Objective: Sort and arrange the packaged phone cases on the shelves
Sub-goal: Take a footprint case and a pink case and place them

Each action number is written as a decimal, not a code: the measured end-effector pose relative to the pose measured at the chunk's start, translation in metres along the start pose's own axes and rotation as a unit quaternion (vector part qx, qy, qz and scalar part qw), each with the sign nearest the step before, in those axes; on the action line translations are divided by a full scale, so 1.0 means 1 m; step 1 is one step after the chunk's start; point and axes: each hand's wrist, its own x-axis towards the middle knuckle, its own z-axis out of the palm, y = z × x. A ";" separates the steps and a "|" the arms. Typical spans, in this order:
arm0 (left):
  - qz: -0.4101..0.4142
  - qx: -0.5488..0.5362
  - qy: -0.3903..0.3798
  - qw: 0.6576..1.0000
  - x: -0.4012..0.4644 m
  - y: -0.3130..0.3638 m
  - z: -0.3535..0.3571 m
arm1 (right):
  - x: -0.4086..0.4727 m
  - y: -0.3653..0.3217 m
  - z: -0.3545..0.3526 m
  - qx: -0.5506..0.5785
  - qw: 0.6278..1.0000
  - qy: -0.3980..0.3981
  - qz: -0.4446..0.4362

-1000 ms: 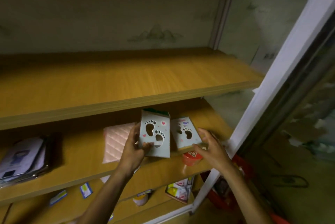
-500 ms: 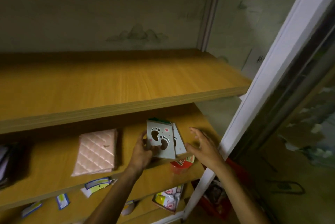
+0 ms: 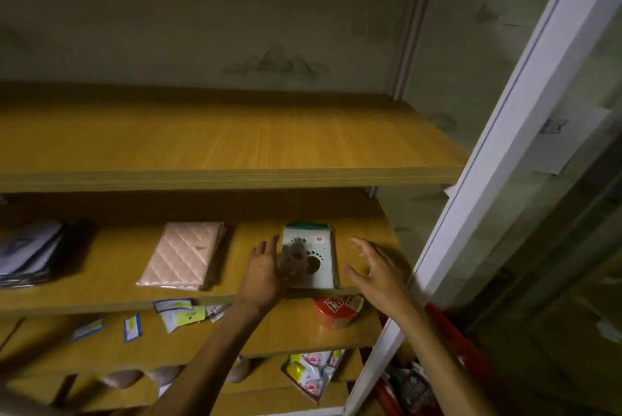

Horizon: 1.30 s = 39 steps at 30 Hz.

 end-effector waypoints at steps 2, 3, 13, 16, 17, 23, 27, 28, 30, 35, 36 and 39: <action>-0.003 -0.013 0.012 1.000 -0.009 -0.007 -0.012 | 0.003 -0.002 0.002 0.005 1.000 -0.008 -0.011; -0.003 -0.020 0.019 1.000 -0.015 -0.012 -0.019 | 0.005 -0.005 0.003 0.008 1.000 -0.013 -0.021; -0.051 -0.030 0.115 0.992 -0.098 -0.077 -0.120 | 0.022 -0.099 0.088 0.019 0.982 -0.101 -0.160; -0.098 -0.027 0.154 0.983 -0.131 -0.104 -0.158 | 0.021 -0.145 0.128 0.031 0.969 -0.123 -0.211; -0.111 -0.022 0.165 0.980 -0.143 -0.114 -0.172 | 0.019 -0.162 0.143 0.033 0.965 -0.137 -0.222; -0.182 -0.015 0.230 0.956 -0.224 -0.191 -0.263 | -0.005 -0.268 0.244 0.058 0.929 -0.222 -0.289; -0.218 0.001 0.270 0.938 -0.281 -0.248 -0.325 | -0.031 -0.340 0.314 0.069 0.910 -0.271 -0.305; -0.226 0.006 0.279 0.933 -0.295 -0.262 -0.340 | -0.038 -0.358 0.332 0.073 0.907 -0.279 -0.306; -0.238 0.014 0.293 0.926 -0.322 -0.289 -0.366 | -0.054 -0.392 0.364 0.078 0.904 -0.287 -0.308; -0.265 0.036 0.314 0.911 -0.376 -0.349 -0.420 | -0.085 -0.467 0.436 0.071 0.886 -0.321 -0.327; -0.267 0.039 0.316 0.910 -0.383 -0.359 -0.430 | -0.089 -0.481 0.450 0.069 0.882 -0.325 -0.334; -0.262 0.052 0.323 0.908 -0.394 -0.389 -0.457 | -0.093 -0.517 0.489 0.060 0.876 -0.324 -0.353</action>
